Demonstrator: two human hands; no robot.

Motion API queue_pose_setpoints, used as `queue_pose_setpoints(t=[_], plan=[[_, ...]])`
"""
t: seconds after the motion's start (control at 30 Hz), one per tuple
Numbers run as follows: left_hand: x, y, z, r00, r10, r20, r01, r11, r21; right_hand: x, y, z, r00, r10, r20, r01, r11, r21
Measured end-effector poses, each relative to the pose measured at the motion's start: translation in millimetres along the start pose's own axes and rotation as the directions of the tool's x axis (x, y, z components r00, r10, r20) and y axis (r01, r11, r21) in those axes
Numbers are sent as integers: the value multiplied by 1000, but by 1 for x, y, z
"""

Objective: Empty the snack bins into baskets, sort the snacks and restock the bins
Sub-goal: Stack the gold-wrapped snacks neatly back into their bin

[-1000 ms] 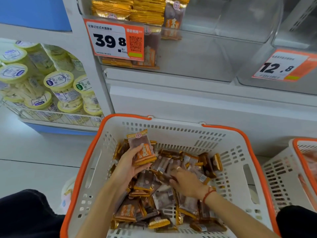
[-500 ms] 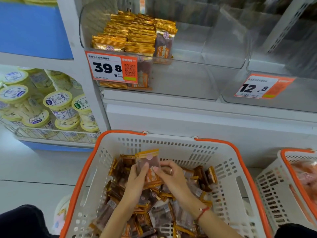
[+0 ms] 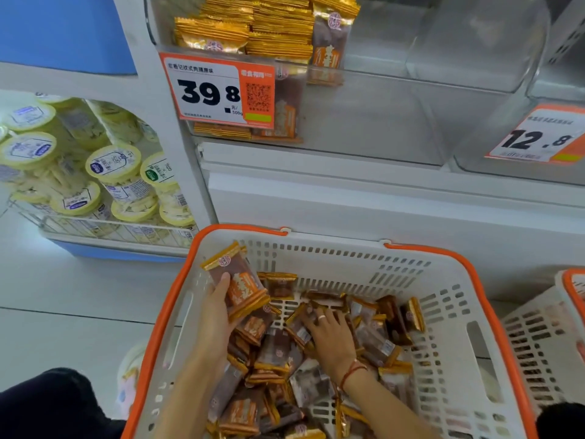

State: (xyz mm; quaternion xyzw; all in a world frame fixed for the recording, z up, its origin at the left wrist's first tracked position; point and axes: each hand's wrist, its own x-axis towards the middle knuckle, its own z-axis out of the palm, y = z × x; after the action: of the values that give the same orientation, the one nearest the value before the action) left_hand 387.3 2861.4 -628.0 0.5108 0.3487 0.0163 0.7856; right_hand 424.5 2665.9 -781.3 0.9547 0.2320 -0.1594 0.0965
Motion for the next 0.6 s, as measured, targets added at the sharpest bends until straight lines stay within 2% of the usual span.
queue_pose_setpoints(t=[0.1,0.13,0.17,0.2,0.27,0.37,0.43,0.5,0.57,0.6], plan=[[1,-1,3,999,-47,-14,47,997,53,1,1,-3,997,-75,-31,77,996,46],[3,-2,3,998,-61,-24,62,996,67,0,4,-10,996,-72,-56,80,986,148],[4,-3,3,997,-72,-34,75,994,83,-3,8,-16,997,-32,-66,52,941,333],[6,-5,2,996,-78,-37,81,992,97,-8,12,-27,999,25,-33,-2,829,559],[6,-8,4,996,-78,-32,81,988,130,-18,20,-53,992,78,100,-126,498,858],[1,-9,11,997,-72,-23,75,982,175,-37,33,-95,952,43,302,-304,69,950],[-3,-7,20,998,-67,1,66,976,208,-52,41,-119,932,-45,359,-361,-123,924],[-7,-6,28,997,-63,36,52,967,248,-65,46,-142,944,-109,312,-327,-178,928],[-16,-2,37,997,-33,66,14,962,274,-74,48,-164,956,-169,240,-271,-194,943],[-22,1,43,997,-21,80,-3,957,289,-77,48,-175,956,-197,218,-251,-165,954]])
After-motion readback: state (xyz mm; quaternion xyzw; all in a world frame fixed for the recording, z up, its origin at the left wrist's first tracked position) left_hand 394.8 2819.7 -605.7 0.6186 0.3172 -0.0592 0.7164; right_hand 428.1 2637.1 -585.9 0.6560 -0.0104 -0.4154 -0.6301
